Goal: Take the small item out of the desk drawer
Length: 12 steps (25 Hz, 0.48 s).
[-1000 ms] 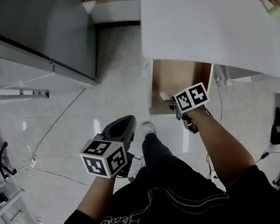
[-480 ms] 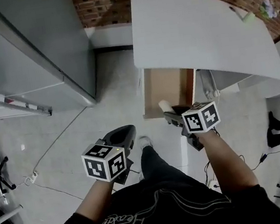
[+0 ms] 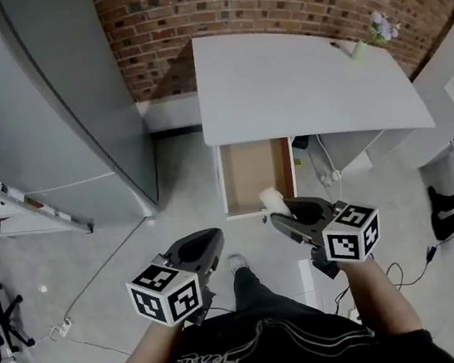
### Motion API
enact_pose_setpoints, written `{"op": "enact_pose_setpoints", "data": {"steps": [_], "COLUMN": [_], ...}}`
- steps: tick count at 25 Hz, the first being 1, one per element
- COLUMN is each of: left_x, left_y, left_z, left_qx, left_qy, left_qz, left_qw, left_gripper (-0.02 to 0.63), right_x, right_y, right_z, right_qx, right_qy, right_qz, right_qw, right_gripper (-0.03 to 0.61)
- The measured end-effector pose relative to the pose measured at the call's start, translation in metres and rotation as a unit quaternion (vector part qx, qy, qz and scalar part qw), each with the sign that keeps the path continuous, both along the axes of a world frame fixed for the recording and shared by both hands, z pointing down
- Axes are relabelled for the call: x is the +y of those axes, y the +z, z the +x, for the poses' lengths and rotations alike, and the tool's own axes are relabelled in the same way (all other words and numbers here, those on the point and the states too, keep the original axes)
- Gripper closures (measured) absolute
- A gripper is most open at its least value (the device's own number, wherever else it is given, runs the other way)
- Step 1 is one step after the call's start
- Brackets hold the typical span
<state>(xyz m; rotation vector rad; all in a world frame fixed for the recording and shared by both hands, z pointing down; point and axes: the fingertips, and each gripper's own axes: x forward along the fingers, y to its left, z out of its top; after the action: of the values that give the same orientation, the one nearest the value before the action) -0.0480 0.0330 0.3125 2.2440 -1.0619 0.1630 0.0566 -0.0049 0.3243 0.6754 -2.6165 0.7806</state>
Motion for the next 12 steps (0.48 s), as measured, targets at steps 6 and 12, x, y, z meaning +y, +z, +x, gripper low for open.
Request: {"op": "enact_pose_setpoints", "data": {"steps": [6,12], "left_x": [0.031,0.058], "left_y": [-0.060,-0.107], "left_z": [0.010,0.031], "left_qx": [0.010,0.013], "left_qy": [0.011,0.030], "left_qz": [0.054,0.096], "left_qw": [0.9984,0.9949], "left_gripper": [0.592,0.592], "right_x": [0.049,0.096], "right_y": [-0.067,-0.110], "right_z": [0.012,0.017], "right_qx": [-0.051,-0.100], "right_qy": [-0.008,-0.024], "right_qz": [0.074,0.112], "right_qw": [0.996,0.988], "right_gripper": [0.422,0.422]}}
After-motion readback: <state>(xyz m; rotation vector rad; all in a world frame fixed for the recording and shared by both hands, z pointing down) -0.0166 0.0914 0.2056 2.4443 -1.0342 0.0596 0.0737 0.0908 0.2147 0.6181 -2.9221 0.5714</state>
